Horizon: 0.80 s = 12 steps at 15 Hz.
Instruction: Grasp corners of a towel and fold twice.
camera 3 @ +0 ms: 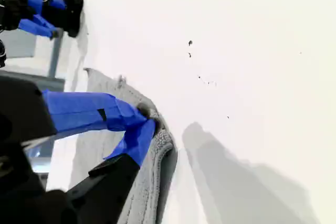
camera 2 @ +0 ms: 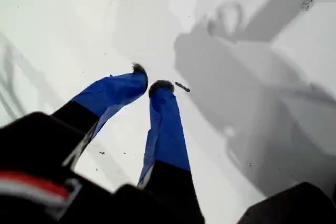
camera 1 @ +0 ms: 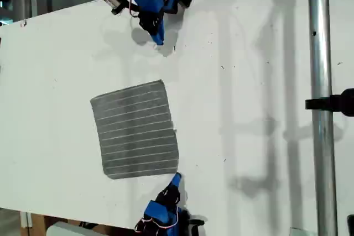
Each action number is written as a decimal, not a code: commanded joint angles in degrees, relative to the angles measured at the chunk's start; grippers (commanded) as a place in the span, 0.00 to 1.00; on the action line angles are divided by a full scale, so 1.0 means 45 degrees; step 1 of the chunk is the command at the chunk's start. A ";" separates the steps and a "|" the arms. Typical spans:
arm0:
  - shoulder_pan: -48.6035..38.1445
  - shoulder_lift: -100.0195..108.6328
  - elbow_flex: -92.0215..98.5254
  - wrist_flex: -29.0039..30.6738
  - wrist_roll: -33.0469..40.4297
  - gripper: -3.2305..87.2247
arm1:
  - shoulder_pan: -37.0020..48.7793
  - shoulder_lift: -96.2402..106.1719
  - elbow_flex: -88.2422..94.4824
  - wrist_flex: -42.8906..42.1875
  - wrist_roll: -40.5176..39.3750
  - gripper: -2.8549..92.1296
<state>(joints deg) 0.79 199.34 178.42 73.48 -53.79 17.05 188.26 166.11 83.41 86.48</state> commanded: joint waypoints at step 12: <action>-0.3965 0.0000 0.0059 0.0098 -0.5762 0.01 | 0.0020 -0.0020 -0.0117 0.0078 -0.0332 0.03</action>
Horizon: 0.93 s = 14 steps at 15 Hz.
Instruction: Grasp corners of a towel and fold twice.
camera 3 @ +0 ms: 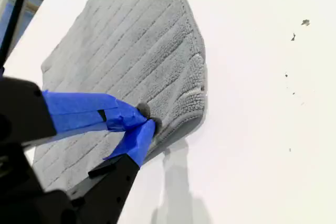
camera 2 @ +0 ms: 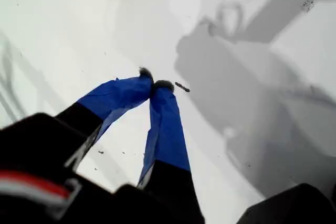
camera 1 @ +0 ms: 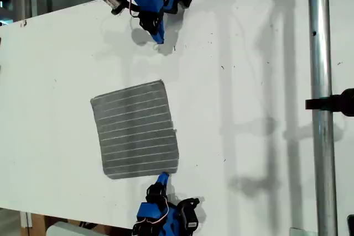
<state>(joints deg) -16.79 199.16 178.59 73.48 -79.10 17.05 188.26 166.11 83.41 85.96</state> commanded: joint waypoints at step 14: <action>0.0137 0.0039 0.0039 0.0117 -0.0586 0.01 | -0.1387 -1.9336 -2.0645 -0.0215 -1.1543 0.03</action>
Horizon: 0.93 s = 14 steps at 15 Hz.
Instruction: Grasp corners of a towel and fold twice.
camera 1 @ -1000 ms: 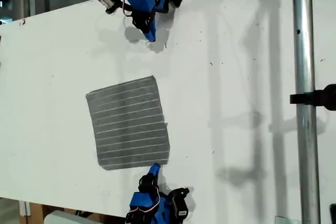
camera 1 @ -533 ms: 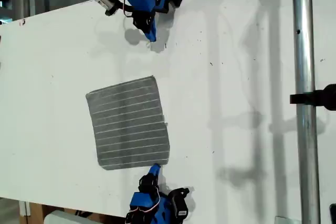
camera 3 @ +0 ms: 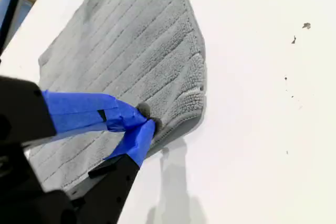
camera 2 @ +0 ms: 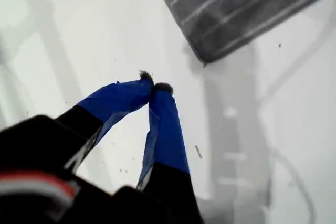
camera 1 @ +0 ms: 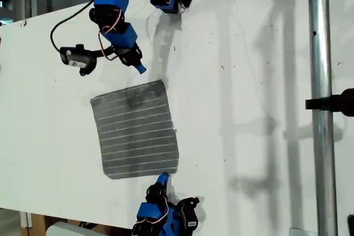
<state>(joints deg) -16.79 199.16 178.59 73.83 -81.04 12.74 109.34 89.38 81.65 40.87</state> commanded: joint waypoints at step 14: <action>0.2090 -1.5820 -1.7246 0.5059 0.3711 0.15 | -0.0293 -0.3809 -0.4004 -0.0195 -0.3828 0.03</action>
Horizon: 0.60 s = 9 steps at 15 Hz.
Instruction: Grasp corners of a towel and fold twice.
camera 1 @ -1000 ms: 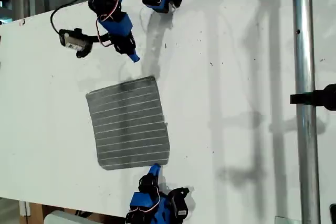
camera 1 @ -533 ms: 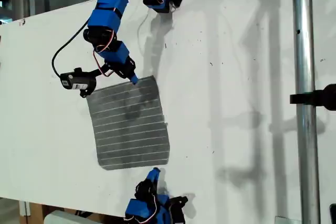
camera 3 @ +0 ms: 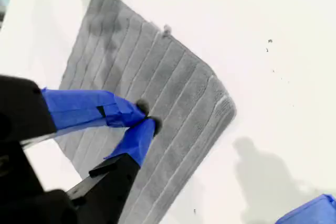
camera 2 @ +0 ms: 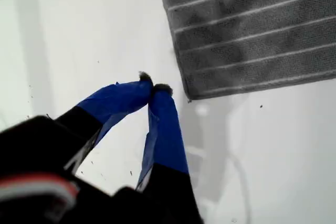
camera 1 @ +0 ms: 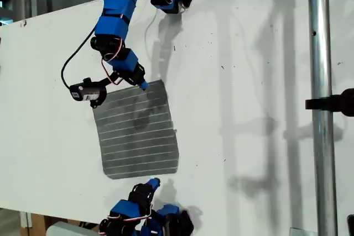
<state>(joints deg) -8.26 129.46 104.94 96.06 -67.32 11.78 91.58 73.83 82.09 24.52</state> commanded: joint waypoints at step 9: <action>0.0312 -0.0293 -0.0234 0.0078 0.2598 0.43 | 0.0312 -0.0117 -0.0430 0.0332 -0.1621 0.40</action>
<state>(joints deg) -6.33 128.23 104.06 96.33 -55.99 11.78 90.97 73.83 83.50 18.98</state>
